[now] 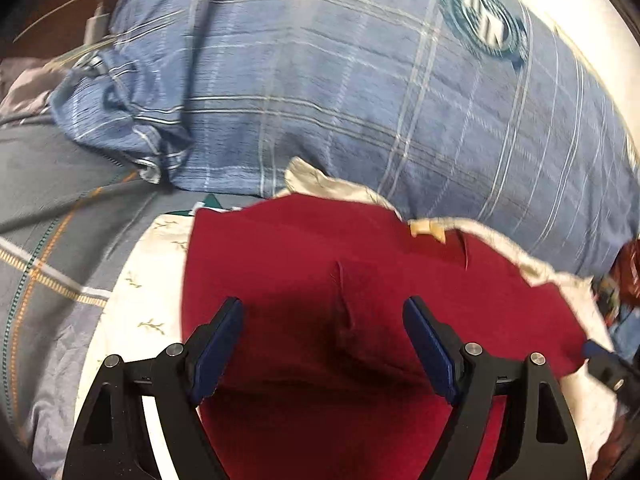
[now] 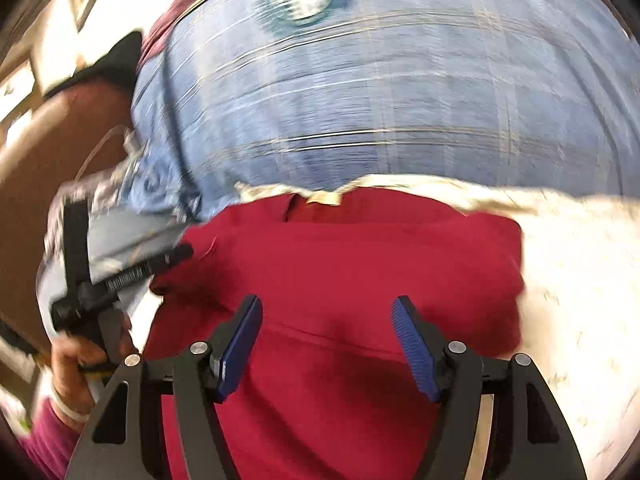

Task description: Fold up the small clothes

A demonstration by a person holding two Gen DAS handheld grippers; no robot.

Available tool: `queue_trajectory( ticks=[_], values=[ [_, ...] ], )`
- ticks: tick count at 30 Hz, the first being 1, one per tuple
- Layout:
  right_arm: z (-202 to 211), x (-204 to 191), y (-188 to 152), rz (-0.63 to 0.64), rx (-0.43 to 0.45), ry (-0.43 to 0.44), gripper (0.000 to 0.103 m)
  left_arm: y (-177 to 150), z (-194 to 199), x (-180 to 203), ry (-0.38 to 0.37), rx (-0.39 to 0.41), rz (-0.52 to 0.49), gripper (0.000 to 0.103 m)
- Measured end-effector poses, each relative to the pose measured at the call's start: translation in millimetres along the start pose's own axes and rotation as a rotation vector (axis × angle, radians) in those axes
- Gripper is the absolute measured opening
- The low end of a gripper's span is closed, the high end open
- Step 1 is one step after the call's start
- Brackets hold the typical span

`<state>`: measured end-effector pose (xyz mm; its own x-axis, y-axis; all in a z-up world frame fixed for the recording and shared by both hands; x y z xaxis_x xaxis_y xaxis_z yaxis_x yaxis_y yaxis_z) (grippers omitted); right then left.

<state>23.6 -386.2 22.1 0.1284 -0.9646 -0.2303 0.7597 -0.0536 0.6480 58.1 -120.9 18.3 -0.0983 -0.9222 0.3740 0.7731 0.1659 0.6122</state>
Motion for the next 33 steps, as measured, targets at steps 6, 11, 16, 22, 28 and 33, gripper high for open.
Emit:
queue_trajectory(
  ticks=[6, 11, 16, 22, 28, 33],
  values=[
    [-16, 30, -18, -0.155, -0.026, 0.057, 0.069, -7, -20, 14, 0.078, 0.001, -0.078, 0.08],
    [-11, 32, -13, -0.156, 0.003, 0.065, 0.069, -12, -28, 18, 0.105, -0.002, -0.093, 0.08],
    [-11, 36, -19, -0.182, -0.008, 0.078, 0.069, -12, -29, 19, 0.102, 0.002, -0.084, 0.071],
    [-5, 39, -17, -0.184, 0.011, 0.06, 0.069, -13, -31, 27, 0.058, -0.026, -0.087, 0.015],
    [7, 57, -13, -0.205, 0.057, 0.011, 0.069, 30, 17, 13, -0.078, 0.098, 0.017, 0.006],
    [13, 82, -13, -0.238, 0.071, -0.08, 0.071, 41, 16, -33, 0.035, 0.119, 0.101, 0.0]
  ],
)
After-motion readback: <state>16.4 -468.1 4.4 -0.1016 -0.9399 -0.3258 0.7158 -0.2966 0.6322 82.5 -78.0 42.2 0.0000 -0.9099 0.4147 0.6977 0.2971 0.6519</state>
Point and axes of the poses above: each gripper's, at about its wrist camera, not at the fingertips, and z roughly against the way its jaws point, x to its right, y to its top, the point moved 7 cm from there along -z, roughly the way its jaws point, and after that the axes turned 12 degrees about z, right-handed, at the moved point
